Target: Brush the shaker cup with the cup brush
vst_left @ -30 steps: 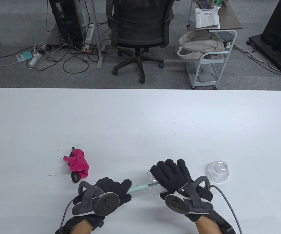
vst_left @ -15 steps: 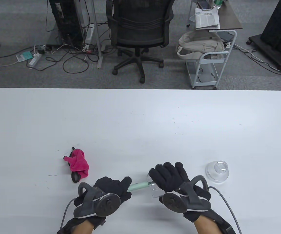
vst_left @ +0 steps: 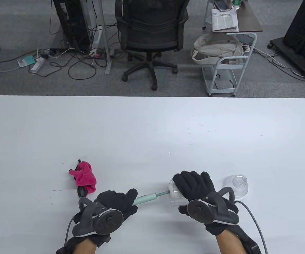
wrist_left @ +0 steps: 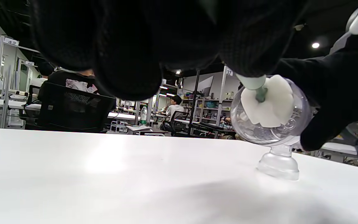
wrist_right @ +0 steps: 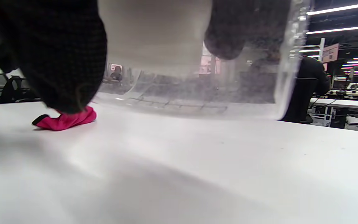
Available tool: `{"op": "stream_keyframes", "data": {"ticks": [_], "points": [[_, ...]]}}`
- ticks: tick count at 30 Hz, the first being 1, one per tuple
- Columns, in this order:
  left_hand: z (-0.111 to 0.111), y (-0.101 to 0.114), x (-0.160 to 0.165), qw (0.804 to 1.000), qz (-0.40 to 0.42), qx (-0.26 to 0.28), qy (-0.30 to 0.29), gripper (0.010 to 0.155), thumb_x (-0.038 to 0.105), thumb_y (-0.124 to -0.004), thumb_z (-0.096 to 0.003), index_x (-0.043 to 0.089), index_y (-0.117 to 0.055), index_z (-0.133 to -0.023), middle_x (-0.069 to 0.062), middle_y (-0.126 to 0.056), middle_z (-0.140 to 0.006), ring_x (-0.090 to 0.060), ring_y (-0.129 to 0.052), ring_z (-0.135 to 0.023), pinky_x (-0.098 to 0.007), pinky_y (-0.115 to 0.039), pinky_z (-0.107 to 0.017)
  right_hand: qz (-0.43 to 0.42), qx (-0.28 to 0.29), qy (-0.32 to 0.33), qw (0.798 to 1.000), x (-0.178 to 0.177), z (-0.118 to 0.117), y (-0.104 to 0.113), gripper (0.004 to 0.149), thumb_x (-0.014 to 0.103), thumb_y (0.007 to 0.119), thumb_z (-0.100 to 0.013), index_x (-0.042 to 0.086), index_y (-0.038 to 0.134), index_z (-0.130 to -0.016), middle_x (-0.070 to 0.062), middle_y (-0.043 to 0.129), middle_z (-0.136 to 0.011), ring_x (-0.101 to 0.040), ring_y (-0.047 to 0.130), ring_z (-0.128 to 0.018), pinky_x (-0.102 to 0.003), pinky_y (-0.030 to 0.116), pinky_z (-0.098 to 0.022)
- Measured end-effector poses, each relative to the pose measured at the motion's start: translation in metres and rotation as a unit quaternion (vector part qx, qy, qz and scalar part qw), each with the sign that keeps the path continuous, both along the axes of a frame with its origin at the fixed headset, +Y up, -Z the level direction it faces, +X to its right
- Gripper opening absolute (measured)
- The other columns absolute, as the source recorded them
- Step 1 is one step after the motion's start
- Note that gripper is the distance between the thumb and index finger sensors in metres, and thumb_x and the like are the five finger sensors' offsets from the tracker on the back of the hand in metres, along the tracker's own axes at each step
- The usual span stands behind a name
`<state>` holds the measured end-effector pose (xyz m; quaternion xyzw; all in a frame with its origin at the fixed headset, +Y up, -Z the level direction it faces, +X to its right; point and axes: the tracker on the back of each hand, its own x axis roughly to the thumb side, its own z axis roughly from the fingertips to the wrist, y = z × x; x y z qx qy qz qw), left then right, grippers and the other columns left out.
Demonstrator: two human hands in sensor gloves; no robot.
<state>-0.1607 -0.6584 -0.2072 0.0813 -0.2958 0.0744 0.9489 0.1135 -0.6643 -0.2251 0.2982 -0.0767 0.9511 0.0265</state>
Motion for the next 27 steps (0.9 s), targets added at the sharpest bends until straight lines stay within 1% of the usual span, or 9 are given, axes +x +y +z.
{"op": "stream_keyframes", "data": {"ticks": [4, 6, 11, 13, 16, 20, 23, 25, 27], "points": [[0.0, -0.007, 0.011, 1.0, -0.012, -0.02, -0.016, 0.055, 0.046, -0.086, -0.0495, 0.019, -0.078, -0.097, 0.002, -0.1, -0.048, -0.024, -0.105, -0.05, -0.056, -0.085, -0.052, -0.007, -0.001, 0.039, 0.999, -0.015, 0.007, -0.005, 0.105, 0.054, 0.097, -0.033, 0.021, 0.034, -0.11, -0.011, 0.053, -0.113, -0.042, 0.069, -0.101, -0.068, 0.057, -0.074], [0.0, -0.008, 0.012, 0.999, -0.022, -0.036, -0.012, 0.055, 0.046, -0.084, -0.0501, 0.02, -0.076, -0.098, 0.002, -0.099, -0.049, -0.023, -0.105, -0.051, -0.057, -0.084, -0.053, 0.02, 0.033, 0.041, 0.998, -0.019, 0.011, -0.005, 0.105, 0.054, 0.097, -0.033, 0.022, 0.033, -0.11, -0.01, 0.053, -0.113, -0.041, 0.069, -0.101, -0.068, 0.057, -0.075], [0.001, -0.007, 0.014, 0.999, -0.005, -0.04, -0.028, 0.055, 0.044, -0.085, -0.0502, 0.019, -0.076, -0.098, 0.001, -0.099, -0.048, -0.023, -0.104, -0.053, -0.058, -0.08, -0.06, 0.002, 0.106, 0.01, 0.994, -0.01, 0.007, 0.001, 0.105, 0.055, 0.096, -0.033, 0.022, 0.032, -0.11, -0.008, 0.051, -0.114, -0.042, 0.068, -0.103, -0.067, 0.057, -0.075], [0.003, -0.004, 0.013, 0.999, -0.007, -0.016, -0.028, 0.055, 0.044, -0.086, -0.05, 0.019, -0.076, -0.098, 0.002, -0.099, -0.048, -0.023, -0.104, -0.054, -0.058, -0.079, -0.061, -0.002, 0.104, -0.002, 0.995, -0.004, 0.003, 0.002, 0.105, 0.055, 0.096, -0.033, 0.022, 0.032, -0.11, -0.008, 0.051, -0.114, -0.043, 0.066, -0.104, -0.067, 0.056, -0.075], [0.003, 0.001, 0.004, 1.0, 0.013, 0.003, -0.016, 0.055, 0.043, -0.086, -0.0499, 0.018, -0.077, -0.098, 0.002, -0.099, -0.048, -0.023, -0.104, -0.053, -0.058, -0.081, -0.058, -0.008, 0.06, -0.019, 0.998, 0.004, -0.002, 0.004, 0.105, 0.055, 0.096, -0.034, 0.022, 0.032, -0.11, -0.01, 0.051, -0.114, -0.043, 0.069, -0.102, -0.068, 0.056, -0.074], [0.001, 0.0, 0.0, 1.0, -0.006, 0.004, -0.004, 0.055, 0.044, -0.086, -0.0493, 0.018, -0.078, -0.097, 0.002, -0.1, -0.049, -0.024, -0.105, -0.053, -0.058, -0.082, -0.056, 0.005, 0.005, 0.016, 1.0, -0.008, 0.003, -0.001, 0.104, 0.054, 0.096, -0.035, 0.021, 0.032, -0.111, -0.01, 0.051, -0.114, -0.043, 0.069, -0.102, -0.069, 0.056, -0.074], [-0.001, -0.006, 0.008, 1.0, -0.015, -0.022, -0.013, 0.055, 0.045, -0.085, -0.0498, 0.019, -0.077, -0.097, 0.002, -0.099, -0.05, -0.024, -0.105, -0.052, -0.058, -0.082, -0.056, -0.002, 0.009, 0.047, 0.999, -0.019, 0.008, -0.004, 0.104, 0.054, 0.097, -0.033, 0.023, 0.033, -0.11, -0.008, 0.052, -0.114, -0.041, 0.069, -0.102, -0.068, 0.056, -0.075], [-0.001, -0.008, 0.009, 0.999, -0.019, -0.045, -0.007, 0.055, 0.046, -0.083, -0.0508, 0.021, -0.075, -0.099, 0.002, -0.099, -0.05, -0.024, -0.105, -0.053, -0.059, -0.082, -0.056, 0.009, 0.044, 0.041, 0.998, -0.018, 0.01, -0.001, 0.104, 0.054, 0.096, -0.033, 0.023, 0.033, -0.11, -0.008, 0.052, -0.114, -0.04, 0.069, -0.102, -0.067, 0.057, -0.075], [-0.002, -0.01, 0.011, 0.998, -0.011, -0.064, -0.018, 0.055, 0.045, -0.083, -0.0509, 0.021, -0.075, -0.1, 0.001, -0.099, -0.05, -0.024, -0.104, -0.053, -0.059, -0.08, -0.058, -0.017, 0.075, 0.035, 0.996, -0.012, 0.01, 0.003, 0.105, 0.054, 0.096, -0.033, 0.023, 0.033, -0.11, -0.008, 0.052, -0.114, -0.04, 0.069, -0.102, -0.067, 0.057, -0.075]]}}
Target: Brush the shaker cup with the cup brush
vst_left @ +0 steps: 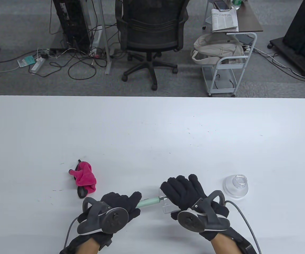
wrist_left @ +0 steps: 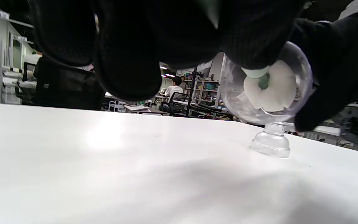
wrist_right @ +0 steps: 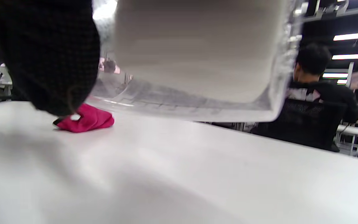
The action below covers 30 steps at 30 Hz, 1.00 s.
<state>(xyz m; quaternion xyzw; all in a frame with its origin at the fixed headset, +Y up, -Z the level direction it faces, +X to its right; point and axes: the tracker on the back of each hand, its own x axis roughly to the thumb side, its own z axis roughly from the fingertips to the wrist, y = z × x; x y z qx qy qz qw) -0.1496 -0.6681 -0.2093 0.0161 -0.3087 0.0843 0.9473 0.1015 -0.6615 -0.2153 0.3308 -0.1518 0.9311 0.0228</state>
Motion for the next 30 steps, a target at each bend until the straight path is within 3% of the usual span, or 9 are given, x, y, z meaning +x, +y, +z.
{"op": "stream_keyframes", "data": {"ticks": [4, 6, 9, 13, 19, 22, 26, 30], "points": [[0.004, 0.005, 0.0, 0.999, 0.008, 0.031, -0.01, 0.055, 0.044, -0.085, -0.0505, 0.019, -0.075, -0.099, 0.001, -0.099, -0.049, -0.023, -0.104, -0.054, -0.059, -0.079, -0.06, 0.024, 0.016, -0.04, 0.999, 0.01, -0.007, 0.002, 0.104, 0.055, 0.096, -0.033, 0.024, 0.032, -0.11, -0.007, 0.051, -0.114, -0.04, 0.067, -0.104, -0.067, 0.057, -0.075], [0.006, 0.009, -0.003, 0.998, 0.006, 0.065, -0.003, 0.055, 0.043, -0.086, -0.05, 0.018, -0.076, -0.098, 0.002, -0.099, -0.049, -0.023, -0.104, -0.053, -0.058, -0.08, -0.059, 0.03, -0.017, -0.052, 0.998, 0.015, -0.012, -0.001, 0.104, 0.055, 0.095, -0.034, 0.024, 0.031, -0.11, -0.007, 0.051, -0.115, -0.04, 0.067, -0.104, -0.067, 0.057, -0.075], [0.008, 0.013, -0.008, 0.996, 0.004, 0.085, 0.001, 0.055, 0.043, -0.087, -0.0495, 0.018, -0.078, -0.097, 0.002, -0.099, -0.049, -0.024, -0.104, -0.052, -0.059, -0.081, -0.057, 0.017, -0.071, -0.036, 0.997, 0.011, -0.011, -0.003, 0.104, 0.054, 0.096, -0.035, 0.021, 0.032, -0.111, -0.01, 0.051, -0.115, -0.043, 0.067, -0.103, -0.069, 0.057, -0.074], [0.006, 0.009, -0.003, 0.997, -0.004, 0.072, -0.006, 0.055, 0.044, -0.086, -0.0495, 0.019, -0.077, -0.098, 0.002, -0.1, -0.05, -0.024, -0.105, -0.053, -0.059, -0.081, -0.057, 0.011, -0.084, 0.006, 0.996, -0.002, -0.004, -0.007, 0.104, 0.054, 0.096, -0.034, 0.022, 0.033, -0.11, -0.009, 0.052, -0.114, -0.042, 0.069, -0.102, -0.068, 0.057, -0.074], [0.005, 0.005, 0.001, 1.0, -0.009, 0.023, -0.007, 0.056, 0.045, -0.083, -0.0513, 0.021, -0.074, -0.1, 0.001, -0.099, -0.051, -0.024, -0.104, -0.054, -0.059, -0.079, -0.06, 0.002, -0.003, -0.002, 1.0, -0.002, -0.001, -0.006, 0.104, 0.055, 0.096, -0.033, 0.025, 0.032, -0.109, -0.008, 0.052, -0.113, -0.04, 0.07, -0.101, -0.067, 0.058, -0.075], [0.008, 0.007, 0.004, 0.999, -0.002, 0.038, -0.014, 0.056, 0.044, -0.084, -0.0508, 0.019, -0.075, -0.1, 0.001, -0.099, -0.05, -0.024, -0.104, -0.054, -0.059, -0.078, -0.061, 0.013, 0.02, -0.023, 0.999, 0.004, -0.005, -0.003, 0.104, 0.056, 0.095, -0.033, 0.025, 0.032, -0.11, -0.008, 0.051, -0.114, -0.04, 0.069, -0.102, -0.066, 0.058, -0.075], [0.009, 0.012, -0.003, 0.996, 0.003, 0.089, 0.009, 0.055, 0.043, -0.085, -0.0501, 0.019, -0.076, -0.099, 0.001, -0.099, -0.05, -0.024, -0.104, -0.054, -0.059, -0.078, -0.06, 0.035, -0.031, -0.055, 0.997, 0.01, -0.014, -0.004, 0.104, 0.055, 0.095, -0.035, 0.024, 0.031, -0.111, -0.008, 0.05, -0.115, -0.042, 0.065, -0.104, -0.068, 0.056, -0.075], [0.007, 0.012, -0.006, 0.996, -0.013, 0.087, 0.012, 0.055, 0.044, -0.086, -0.0493, 0.02, -0.077, -0.098, 0.001, -0.1, -0.051, -0.024, -0.104, -0.054, -0.06, -0.079, -0.059, 0.024, -0.11, -0.029, 0.993, 0.006, -0.014, -0.006, 0.104, 0.053, 0.096, -0.036, 0.022, 0.032, -0.111, -0.011, 0.051, -0.115, -0.044, 0.067, -0.103, -0.069, 0.056, -0.074]]}}
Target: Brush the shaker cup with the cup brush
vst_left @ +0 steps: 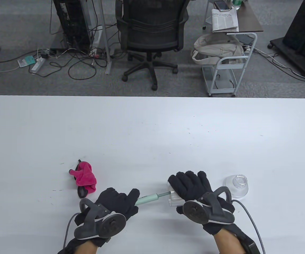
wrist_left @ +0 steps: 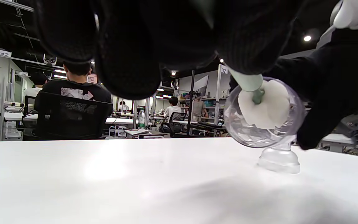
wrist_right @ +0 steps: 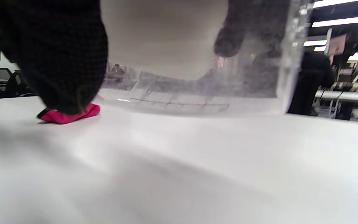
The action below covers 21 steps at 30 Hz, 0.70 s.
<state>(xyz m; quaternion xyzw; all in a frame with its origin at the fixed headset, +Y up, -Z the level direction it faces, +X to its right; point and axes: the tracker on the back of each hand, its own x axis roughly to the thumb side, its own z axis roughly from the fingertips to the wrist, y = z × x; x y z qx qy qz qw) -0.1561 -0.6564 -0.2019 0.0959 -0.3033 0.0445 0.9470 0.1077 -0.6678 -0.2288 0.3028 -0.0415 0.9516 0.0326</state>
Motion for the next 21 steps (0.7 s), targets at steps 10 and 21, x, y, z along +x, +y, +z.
{"op": "stream_keyframes", "data": {"ticks": [10, 21], "points": [[-0.004, -0.007, 0.006, 0.997, 0.01, -0.067, -0.023, 0.055, 0.045, -0.084, -0.0505, 0.021, -0.075, -0.1, 0.002, -0.099, -0.052, -0.023, -0.104, -0.056, -0.06, -0.077, -0.062, -0.012, 0.101, 0.023, 0.995, -0.008, 0.01, 0.004, 0.104, 0.054, 0.096, -0.033, 0.025, 0.032, -0.11, -0.007, 0.051, -0.114, -0.04, 0.068, -0.103, -0.067, 0.057, -0.075], [-0.002, -0.003, 0.001, 1.0, 0.002, -0.019, -0.009, 0.055, 0.044, -0.086, -0.0492, 0.02, -0.077, -0.098, 0.002, -0.1, -0.052, -0.025, -0.105, -0.055, -0.06, -0.079, -0.059, 0.005, -0.011, 0.024, 1.0, -0.007, 0.006, -0.003, 0.103, 0.053, 0.096, -0.036, 0.022, 0.032, -0.111, -0.011, 0.051, -0.115, -0.043, 0.067, -0.103, -0.069, 0.057, -0.074]]}}
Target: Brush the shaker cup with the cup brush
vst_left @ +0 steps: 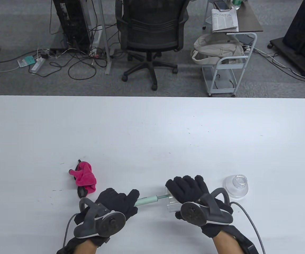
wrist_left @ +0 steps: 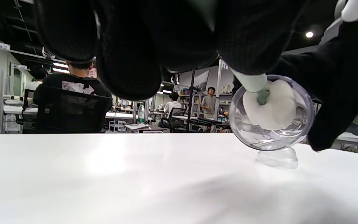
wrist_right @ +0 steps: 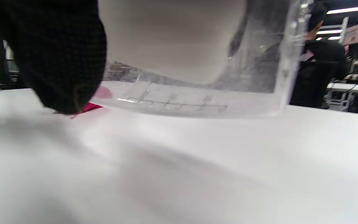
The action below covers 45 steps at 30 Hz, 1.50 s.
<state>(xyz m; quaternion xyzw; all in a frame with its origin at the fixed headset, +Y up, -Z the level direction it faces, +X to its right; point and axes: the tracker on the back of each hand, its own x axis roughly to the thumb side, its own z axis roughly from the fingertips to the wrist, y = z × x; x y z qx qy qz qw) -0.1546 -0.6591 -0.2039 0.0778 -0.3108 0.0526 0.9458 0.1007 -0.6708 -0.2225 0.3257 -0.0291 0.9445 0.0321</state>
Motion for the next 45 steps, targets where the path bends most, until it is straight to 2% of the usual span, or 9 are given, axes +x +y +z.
{"op": "stream_keyframes", "data": {"ticks": [2, 10, 15, 18, 21, 29, 34, 40, 45], "points": [[0.0, -0.003, 0.005, 1.0, -0.007, -0.009, -0.005, 0.055, 0.045, -0.085, -0.0493, 0.021, -0.076, -0.098, 0.002, -0.1, -0.053, -0.024, -0.105, -0.055, -0.06, -0.079, -0.059, -0.017, 0.0, 0.022, 1.0, -0.007, 0.003, -0.002, 0.103, 0.052, 0.097, -0.035, 0.024, 0.033, -0.111, -0.009, 0.051, -0.115, -0.042, 0.067, -0.103, -0.068, 0.057, -0.074], [0.0, -0.002, 0.005, 0.999, 0.012, -0.037, -0.012, 0.055, 0.044, -0.085, -0.05, 0.02, -0.076, -0.099, 0.002, -0.099, -0.052, -0.023, -0.104, -0.056, -0.06, -0.077, -0.062, -0.027, 0.119, -0.009, 0.993, 0.003, 0.001, 0.002, 0.103, 0.056, 0.095, -0.033, 0.026, 0.033, -0.109, -0.007, 0.052, -0.114, -0.039, 0.068, -0.102, -0.066, 0.058, -0.075], [0.002, 0.004, -0.003, 1.0, 0.022, 0.006, 0.007, 0.055, 0.043, -0.086, -0.0494, 0.02, -0.077, -0.098, 0.002, -0.1, -0.052, -0.024, -0.104, -0.055, -0.059, -0.078, -0.061, 0.003, 0.078, -0.036, 0.996, 0.01, -0.007, 0.002, 0.103, 0.056, 0.095, -0.034, 0.024, 0.033, -0.11, -0.008, 0.052, -0.114, -0.041, 0.068, -0.102, -0.067, 0.058, -0.075], [0.001, 0.004, -0.004, 1.0, 0.008, 0.001, 0.01, 0.055, 0.044, -0.086, -0.049, 0.02, -0.077, -0.098, 0.002, -0.1, -0.053, -0.024, -0.105, -0.055, -0.06, -0.079, -0.06, 0.006, 0.023, -0.019, 1.0, 0.003, -0.004, 0.001, 0.103, 0.056, 0.095, -0.035, 0.021, 0.033, -0.111, -0.011, 0.052, -0.114, -0.043, 0.069, -0.101, -0.068, 0.057, -0.074], [-0.001, -0.001, 0.002, 1.0, -0.001, -0.017, -0.001, 0.055, 0.044, -0.085, -0.0493, 0.021, -0.077, -0.098, 0.002, -0.1, -0.054, -0.024, -0.105, -0.056, -0.06, -0.079, -0.06, -0.014, 0.016, 0.019, 1.0, -0.007, 0.001, -0.004, 0.104, 0.055, 0.096, -0.034, 0.022, 0.034, -0.111, -0.01, 0.053, -0.114, -0.042, 0.07, -0.101, -0.068, 0.058, -0.074], [-0.002, -0.005, 0.007, 0.998, 0.019, -0.053, -0.015, 0.056, 0.044, -0.084, -0.0503, 0.019, -0.075, -0.099, 0.002, -0.1, -0.051, -0.023, -0.104, -0.054, -0.059, -0.078, -0.062, -0.015, 0.118, -0.02, 0.993, 0.006, -0.002, 0.004, 0.104, 0.056, 0.095, -0.033, 0.024, 0.033, -0.11, -0.008, 0.052, -0.113, -0.04, 0.069, -0.102, -0.067, 0.058, -0.075], [0.0, 0.001, 0.001, 1.0, 0.018, -0.005, 0.004, 0.055, 0.043, -0.086, -0.0495, 0.018, -0.077, -0.098, 0.002, -0.1, -0.052, -0.024, -0.104, -0.054, -0.059, -0.08, -0.059, 0.021, 0.048, -0.037, 0.998, 0.01, -0.007, 0.002, 0.104, 0.054, 0.095, -0.036, 0.023, 0.031, -0.111, -0.009, 0.05, -0.115, -0.042, 0.065, -0.104, -0.068, 0.056, -0.075], [-0.002, -0.005, 0.007, 0.999, 0.001, -0.035, -0.009, 0.055, 0.044, -0.085, -0.0495, 0.019, -0.076, -0.098, 0.002, -0.099, -0.054, -0.025, -0.104, -0.056, -0.059, -0.081, -0.057, -0.011, -0.002, 0.021, 1.0, -0.008, 0.003, -0.002, 0.103, 0.054, 0.097, -0.035, 0.021, 0.035, -0.111, -0.011, 0.053, -0.113, -0.043, 0.069, -0.101, -0.068, 0.057, -0.074], [-0.002, -0.004, 0.005, 0.998, 0.005, -0.069, -0.012, 0.055, 0.044, -0.084, -0.0506, 0.02, -0.076, -0.099, 0.002, -0.1, -0.053, -0.024, -0.105, -0.055, -0.058, -0.082, -0.057, -0.031, 0.068, 0.01, 0.997, -0.002, 0.003, 0.001, 0.103, 0.056, 0.095, -0.033, 0.024, 0.034, -0.11, -0.01, 0.053, -0.113, -0.041, 0.07, -0.101, -0.067, 0.059, -0.074]]}}
